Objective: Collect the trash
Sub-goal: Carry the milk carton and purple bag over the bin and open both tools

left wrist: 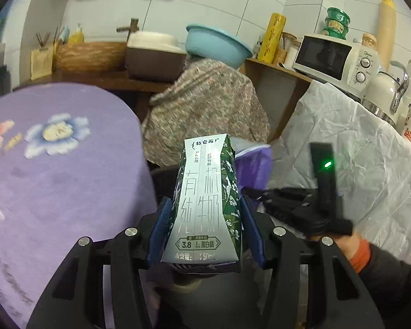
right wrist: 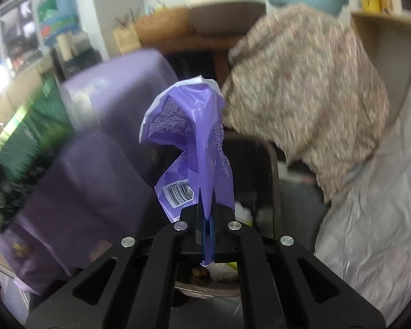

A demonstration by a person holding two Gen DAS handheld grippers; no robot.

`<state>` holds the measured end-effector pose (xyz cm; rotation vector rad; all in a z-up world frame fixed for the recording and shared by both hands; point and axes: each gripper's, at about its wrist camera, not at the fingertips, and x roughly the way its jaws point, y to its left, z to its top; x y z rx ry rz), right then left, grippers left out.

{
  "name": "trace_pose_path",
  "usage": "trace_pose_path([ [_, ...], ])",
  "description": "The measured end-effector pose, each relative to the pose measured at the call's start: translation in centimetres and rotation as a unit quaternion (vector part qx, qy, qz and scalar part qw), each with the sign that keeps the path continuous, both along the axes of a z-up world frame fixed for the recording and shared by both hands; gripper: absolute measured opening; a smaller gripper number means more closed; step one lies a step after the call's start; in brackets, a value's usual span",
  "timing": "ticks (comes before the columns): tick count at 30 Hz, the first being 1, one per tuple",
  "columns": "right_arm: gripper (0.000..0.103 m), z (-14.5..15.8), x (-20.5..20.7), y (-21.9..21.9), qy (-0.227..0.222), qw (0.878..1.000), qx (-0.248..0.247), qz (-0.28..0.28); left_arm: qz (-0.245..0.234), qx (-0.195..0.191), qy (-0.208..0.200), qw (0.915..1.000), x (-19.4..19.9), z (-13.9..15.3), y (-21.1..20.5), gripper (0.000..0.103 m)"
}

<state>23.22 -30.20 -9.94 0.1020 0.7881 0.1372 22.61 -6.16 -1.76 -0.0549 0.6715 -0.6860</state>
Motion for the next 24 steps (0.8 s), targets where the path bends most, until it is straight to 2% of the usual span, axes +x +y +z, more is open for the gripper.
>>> trace_pose_path([
  [6,0.005,-6.1,1.7,-0.6,0.059,0.998,0.004,-0.025,0.004,-0.003,0.026,0.9996,0.3,-2.5,-2.7,0.051],
  [9,0.015,-7.6,1.9,-1.5,0.077,0.996,0.020,-0.042,0.008,0.008,0.039,0.9992,0.9,-3.8,-3.4,0.051],
  [10,0.025,-7.7,1.8,-1.7,0.075,0.996,0.021,-0.045,0.010,0.012,0.046,0.9988,1.2,-4.4,-3.8,0.051],
  [11,0.039,-7.4,1.5,-2.0,0.066,0.996,0.018,-0.052,0.009,0.013,0.052,0.9985,1.4,-5.0,-4.0,0.051],
  [13,0.055,-6.5,0.4,-2.6,0.038,0.997,0.022,-0.064,0.010,0.017,0.062,0.9979,2.0,-6.0,-4.4,0.051],
  [17,0.056,-4.5,-1.3,-4.6,0.005,0.994,0.031,-0.101,0.015,0.045,0.074,0.9962,3.3,-8.2,-5.8,0.051],
  [20,0.064,-3.1,-3.1,-6.2,-0.013,0.991,0.045,-0.126,0.015,0.058,0.084,0.9946,4.6,-9.7,-7.2,0.051],
  [24,0.064,-1.8,-4.9,-7.4,-0.025,0.989,0.054,-0.138,0.011,0.079,0.101,0.9916,6.0,-12.0,-9.3,0.051],
])
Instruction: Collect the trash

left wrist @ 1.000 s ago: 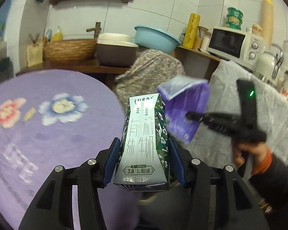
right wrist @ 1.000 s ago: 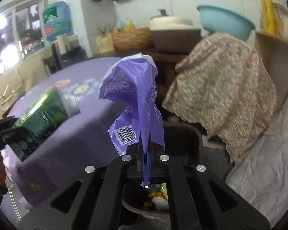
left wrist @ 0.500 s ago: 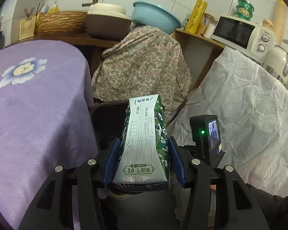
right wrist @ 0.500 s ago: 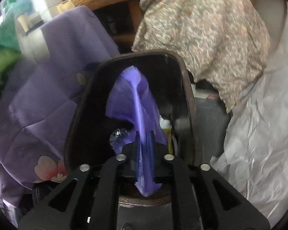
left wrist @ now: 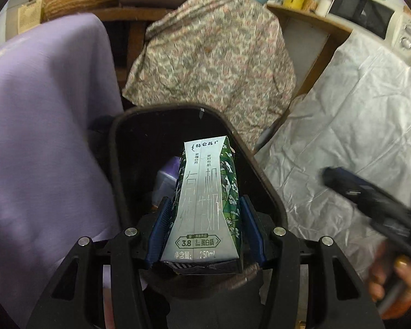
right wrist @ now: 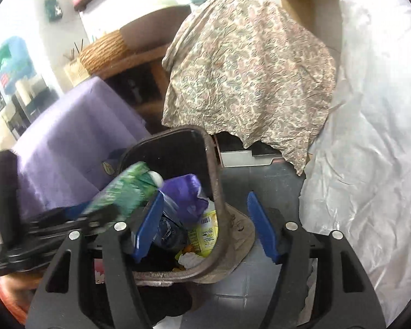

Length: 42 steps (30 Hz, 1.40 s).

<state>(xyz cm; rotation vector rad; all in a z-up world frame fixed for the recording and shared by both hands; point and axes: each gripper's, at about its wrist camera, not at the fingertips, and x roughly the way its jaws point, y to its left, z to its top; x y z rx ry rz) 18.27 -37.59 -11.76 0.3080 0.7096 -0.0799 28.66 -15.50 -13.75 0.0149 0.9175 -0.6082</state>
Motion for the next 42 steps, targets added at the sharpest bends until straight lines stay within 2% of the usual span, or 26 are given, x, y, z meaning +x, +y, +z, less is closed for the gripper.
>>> trace_pose_path([
  [7,0.064,0.1,-1.5,-0.6,0.003,1.000,-0.014,-0.010,-0.005,0.032,0.028,0.9991,1.6,-3.1,-2.3,0.053],
  [8,0.064,0.1,-1.6,-0.7,0.004,1.000,-0.014,-0.010,-0.007,0.031,0.029,0.9991,1.5,-3.2,-2.4,0.054],
  [10,0.064,-0.1,-1.6,-0.8,0.005,1.000,-0.011,-0.013,-0.012,0.028,0.025,0.9992,1.2,-3.2,-2.4,0.067],
  [16,0.064,0.2,-1.9,-0.7,0.002,1.000,-0.010,-0.018,-0.006,0.021,-0.014,0.9997,-1.0,-0.9,-1.3,0.073],
  [20,0.066,1.0,-3.0,0.1,-0.005,0.999,-0.030,-0.019,0.012,0.018,-0.070,0.9973,-4.3,1.8,0.6,0.080],
  [21,0.067,1.3,-3.5,0.4,-0.009,0.999,-0.036,-0.017,0.019,0.017,-0.086,0.9960,-5.3,2.6,1.2,0.086],
  [24,0.068,2.6,-5.1,1.8,-0.025,0.998,-0.055,-0.014,0.042,0.009,-0.136,0.9897,-8.7,5.2,3.3,0.097],
  [25,0.069,3.2,-5.8,2.5,-0.033,0.997,-0.062,-0.011,0.048,0.006,-0.160,0.9860,-10.2,6.2,4.2,0.098],
  [27,0.075,4.6,-7.7,4.5,-0.053,0.995,-0.080,-0.004,0.069,0.011,-0.199,0.9774,-12.7,8.1,5.8,0.098],
  [29,0.087,6.3,-9.9,6.4,-0.088,0.992,-0.094,0.001,0.084,0.012,-0.226,0.9705,-15.1,9.7,7.2,0.098],
  [31,0.095,8.3,-13.1,8.7,-0.136,0.984,-0.111,-0.002,0.093,0.007,-0.251,0.9635,-17.7,11.4,8.8,0.098],
  [34,0.097,10.7,-17.9,11.5,-0.199,0.969,-0.149,-0.002,0.117,0.011,-0.298,0.9474,-21.9,13.4,10.8,0.098],
  [36,0.097,11.5,-20.3,12.7,-0.213,0.961,-0.174,-0.002,0.141,0.019,-0.328,0.9340,-24.5,14.4,12.1,0.098],
  [38,0.097,11.7,-22.2,13.4,-0.213,0.961,-0.175,0.006,0.172,0.027,-0.339,0.9246,-26.5,15.0,13.2,0.098],
  [42,0.097,10.9,-26.3,14.8,-0.208,0.963,-0.168,0.019,0.210,0.005,-0.338,0.9172,-29.6,15.4,15.2,0.098],
])
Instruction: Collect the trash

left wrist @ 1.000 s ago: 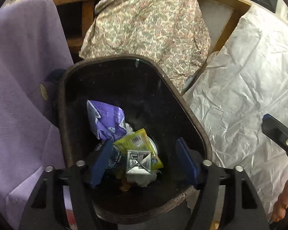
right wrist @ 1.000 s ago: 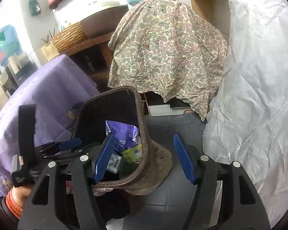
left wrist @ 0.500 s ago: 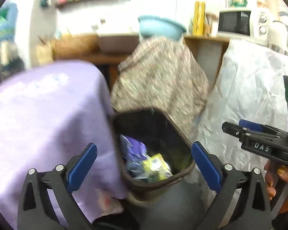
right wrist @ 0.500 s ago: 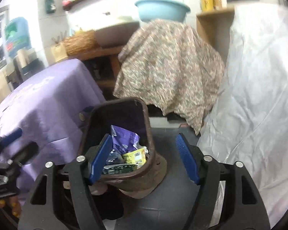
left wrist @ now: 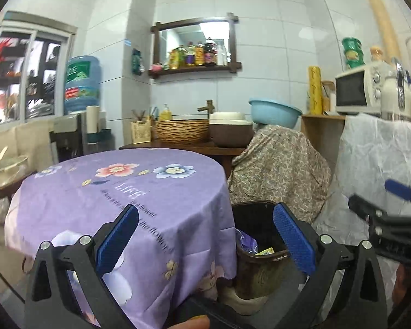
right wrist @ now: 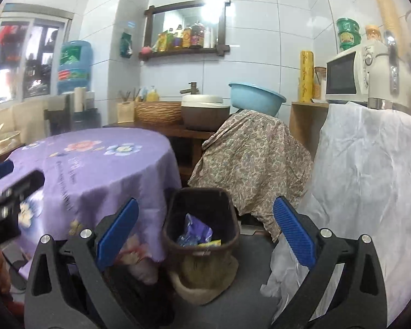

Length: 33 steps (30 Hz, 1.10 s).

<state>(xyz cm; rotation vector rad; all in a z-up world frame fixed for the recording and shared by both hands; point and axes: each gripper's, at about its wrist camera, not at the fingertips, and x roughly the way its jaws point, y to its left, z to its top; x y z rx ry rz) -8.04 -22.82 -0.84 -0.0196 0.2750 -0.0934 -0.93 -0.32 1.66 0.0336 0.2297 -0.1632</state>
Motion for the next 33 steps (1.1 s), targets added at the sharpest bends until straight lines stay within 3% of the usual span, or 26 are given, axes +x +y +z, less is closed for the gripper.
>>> trace_pose_path([
  [7,0.097,-1.1,-3.5,1.0,0.007,1.000,0.003,0.012,0.017,-0.008,-0.006,0.9998,-2.5,-0.1,1.0,0.098],
  [33,0.097,-1.1,-3.0,0.9,0.009,1.000,0.003,0.011,0.005,-0.007,0.007,0.9999,-3.0,-0.9,0.2,0.098],
])
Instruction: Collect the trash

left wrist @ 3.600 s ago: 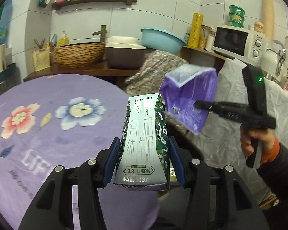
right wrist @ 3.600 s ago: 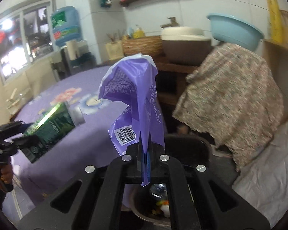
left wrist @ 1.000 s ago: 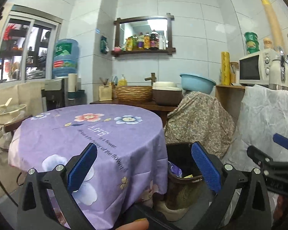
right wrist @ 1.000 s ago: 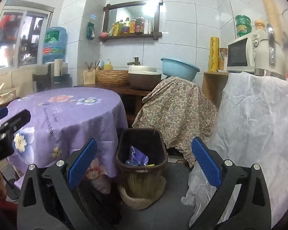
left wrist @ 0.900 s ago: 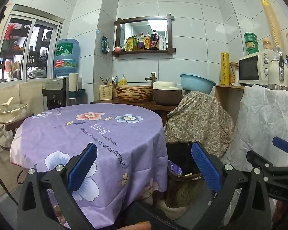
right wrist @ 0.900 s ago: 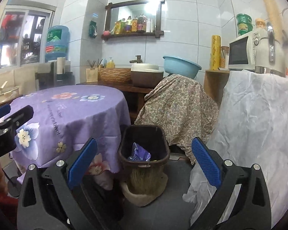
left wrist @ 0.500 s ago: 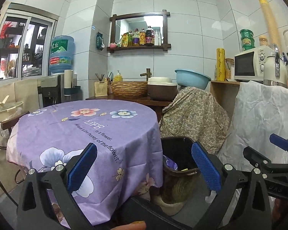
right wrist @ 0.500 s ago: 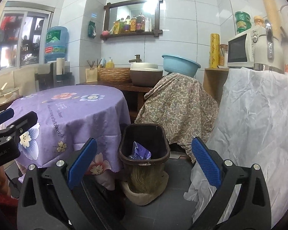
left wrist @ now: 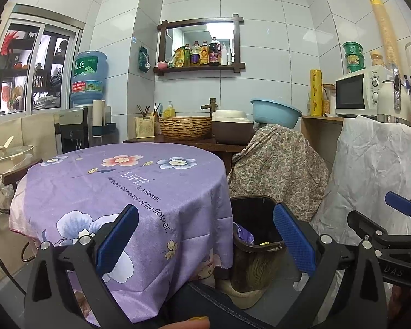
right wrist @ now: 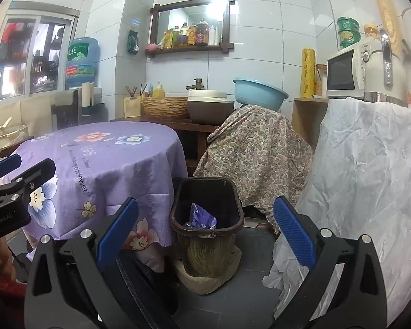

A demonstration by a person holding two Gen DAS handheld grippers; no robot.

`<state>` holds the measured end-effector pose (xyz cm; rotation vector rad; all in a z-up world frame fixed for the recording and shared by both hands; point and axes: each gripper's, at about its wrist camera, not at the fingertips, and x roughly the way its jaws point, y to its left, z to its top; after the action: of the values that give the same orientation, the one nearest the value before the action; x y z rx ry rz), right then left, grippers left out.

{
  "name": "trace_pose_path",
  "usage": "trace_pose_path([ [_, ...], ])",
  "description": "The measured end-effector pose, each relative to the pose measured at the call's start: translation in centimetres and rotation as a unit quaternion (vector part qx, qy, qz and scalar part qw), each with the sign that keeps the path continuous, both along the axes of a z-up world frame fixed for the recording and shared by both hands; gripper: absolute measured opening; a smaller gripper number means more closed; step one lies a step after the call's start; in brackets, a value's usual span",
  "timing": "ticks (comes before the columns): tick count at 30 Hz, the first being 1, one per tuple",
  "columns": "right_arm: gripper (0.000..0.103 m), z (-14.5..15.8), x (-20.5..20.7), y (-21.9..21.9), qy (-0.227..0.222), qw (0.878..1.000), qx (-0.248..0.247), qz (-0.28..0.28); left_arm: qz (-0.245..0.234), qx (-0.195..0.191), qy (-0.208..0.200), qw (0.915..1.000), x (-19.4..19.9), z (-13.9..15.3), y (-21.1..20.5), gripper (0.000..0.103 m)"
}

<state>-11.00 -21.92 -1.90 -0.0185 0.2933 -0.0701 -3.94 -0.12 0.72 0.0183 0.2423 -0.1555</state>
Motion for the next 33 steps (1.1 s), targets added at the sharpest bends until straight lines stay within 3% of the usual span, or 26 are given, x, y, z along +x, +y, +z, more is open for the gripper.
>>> trace_pose_path([
  [33,0.097,-0.22,0.45,0.18,0.007,1.000,0.001,-0.004,0.002,0.003,0.002,1.0000,0.20,-0.11,-0.09,0.098],
])
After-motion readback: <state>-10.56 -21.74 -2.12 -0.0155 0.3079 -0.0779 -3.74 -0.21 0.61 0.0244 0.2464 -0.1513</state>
